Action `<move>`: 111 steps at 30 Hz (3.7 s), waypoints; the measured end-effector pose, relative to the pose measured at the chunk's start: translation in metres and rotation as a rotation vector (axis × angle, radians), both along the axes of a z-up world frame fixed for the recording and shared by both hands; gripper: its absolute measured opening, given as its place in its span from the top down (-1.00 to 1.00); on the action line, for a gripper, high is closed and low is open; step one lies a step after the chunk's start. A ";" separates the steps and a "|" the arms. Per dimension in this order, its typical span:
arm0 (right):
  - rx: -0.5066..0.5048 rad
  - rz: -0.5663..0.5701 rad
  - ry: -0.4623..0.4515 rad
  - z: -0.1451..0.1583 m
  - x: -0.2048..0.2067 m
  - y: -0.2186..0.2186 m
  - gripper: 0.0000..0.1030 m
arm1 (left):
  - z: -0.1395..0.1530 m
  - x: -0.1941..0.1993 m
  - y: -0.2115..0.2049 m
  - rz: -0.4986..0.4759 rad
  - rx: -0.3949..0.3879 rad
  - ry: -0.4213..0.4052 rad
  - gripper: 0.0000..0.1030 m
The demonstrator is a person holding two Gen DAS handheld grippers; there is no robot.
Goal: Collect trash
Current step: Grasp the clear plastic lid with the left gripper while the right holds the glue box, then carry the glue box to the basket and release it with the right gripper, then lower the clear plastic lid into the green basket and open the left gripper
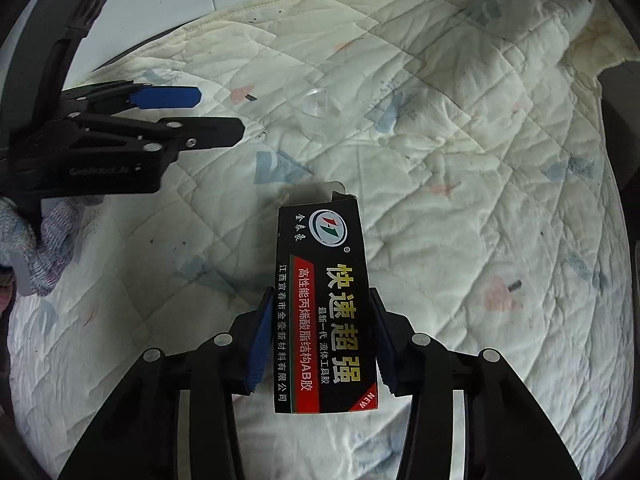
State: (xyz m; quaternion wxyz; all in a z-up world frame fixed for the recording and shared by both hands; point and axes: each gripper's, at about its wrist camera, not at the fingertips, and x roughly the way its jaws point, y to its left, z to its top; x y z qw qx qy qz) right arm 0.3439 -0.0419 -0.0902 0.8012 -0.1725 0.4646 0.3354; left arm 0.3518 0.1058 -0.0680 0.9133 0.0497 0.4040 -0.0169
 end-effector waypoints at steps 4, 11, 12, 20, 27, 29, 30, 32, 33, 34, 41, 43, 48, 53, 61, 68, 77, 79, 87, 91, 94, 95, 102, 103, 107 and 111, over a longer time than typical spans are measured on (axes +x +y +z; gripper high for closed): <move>0.004 -0.025 -0.004 0.004 -0.018 -0.024 0.16 | -0.011 0.015 -0.016 -0.031 0.060 -0.005 -0.52; 0.025 -0.041 -0.010 0.009 -0.035 -0.043 0.16 | -0.022 0.043 -0.022 -0.033 0.035 0.002 -0.52; 0.023 -0.042 -0.011 0.009 -0.036 -0.045 0.16 | -0.024 0.048 -0.022 -0.029 0.029 0.005 -0.52; 0.040 -0.068 -0.018 0.012 -0.050 -0.061 0.16 | -0.033 0.069 -0.021 -0.016 -0.001 0.027 -0.47; 0.054 -0.083 -0.018 0.010 -0.057 -0.067 0.16 | -0.032 0.075 -0.019 0.001 -0.023 0.017 -0.05; 0.056 -0.088 -0.022 0.011 -0.062 -0.070 0.16 | -0.030 0.071 -0.019 0.007 -0.028 0.003 -0.05; 0.059 -0.091 -0.023 0.011 -0.065 -0.072 0.16 | -0.028 0.069 -0.019 0.011 -0.034 -0.001 -0.05; 0.062 -0.097 -0.028 0.013 -0.070 -0.075 0.16 | -0.022 0.061 -0.014 0.014 -0.057 -0.008 -0.04; 0.064 -0.102 -0.032 0.014 -0.073 -0.077 0.16 | -0.019 0.057 -0.015 0.014 -0.060 -0.014 -0.04; 0.066 -0.108 -0.036 0.015 -0.075 -0.080 0.16 | -0.016 0.053 -0.015 0.011 -0.064 -0.018 -0.04; 0.105 -0.169 -0.064 0.031 -0.104 -0.103 0.16 | 0.010 0.009 -0.028 -0.018 -0.067 -0.052 -0.04; 0.111 -0.190 -0.078 0.036 -0.115 -0.111 0.16 | 0.020 -0.007 -0.031 -0.028 -0.073 -0.062 -0.04; 0.126 -0.254 -0.109 0.047 -0.147 -0.140 0.16 | 0.043 -0.046 -0.051 -0.053 -0.076 -0.093 -0.04; 0.123 -0.328 -0.125 0.050 -0.178 -0.180 0.16 | 0.064 -0.088 -0.079 -0.104 -0.063 -0.120 -0.04; 0.093 -0.491 -0.154 0.049 -0.217 -0.251 0.16 | 0.086 -0.149 -0.134 -0.205 -0.075 -0.165 -0.04; 0.057 -0.639 -0.158 0.037 -0.238 -0.309 0.16 | 0.093 -0.188 -0.181 -0.298 -0.100 -0.184 -0.04; 0.064 -0.796 -0.128 0.012 -0.248 -0.360 0.16 | 0.089 -0.209 -0.235 -0.396 -0.117 -0.167 -0.04; 0.081 -0.817 -0.113 0.006 -0.249 -0.366 0.13 | 0.088 -0.210 -0.245 -0.412 -0.115 -0.162 -0.04; 0.101 -0.837 -0.140 0.013 -0.267 -0.383 -0.02 | 0.080 -0.207 -0.288 -0.482 -0.101 -0.134 -0.04; 0.098 -0.838 -0.168 0.021 -0.277 -0.387 -0.15 | 0.071 -0.206 -0.311 -0.516 -0.093 -0.108 -0.04; 0.104 -0.837 -0.186 0.025 -0.285 -0.390 -0.23 | 0.061 -0.203 -0.331 -0.540 -0.075 -0.084 -0.04; 0.104 -0.836 -0.190 0.026 -0.287 -0.391 -0.24 | 0.057 -0.202 -0.337 -0.546 -0.073 -0.073 -0.04; 0.097 -0.837 -0.209 0.027 -0.305 -0.398 -0.32 | 0.033 -0.197 -0.380 -0.597 -0.067 -0.006 -0.05; 0.096 -0.837 -0.210 0.026 -0.307 -0.398 -0.34 | 0.031 -0.197 -0.388 -0.607 -0.063 -0.002 -0.05; 0.095 -0.834 -0.217 0.026 -0.318 -0.400 -0.38 | 0.029 -0.197 -0.412 -0.643 -0.060 0.005 -0.07; 0.109 -0.831 -0.217 0.025 -0.326 -0.401 -0.38 | 0.028 -0.194 -0.430 -0.661 -0.090 0.025 -0.10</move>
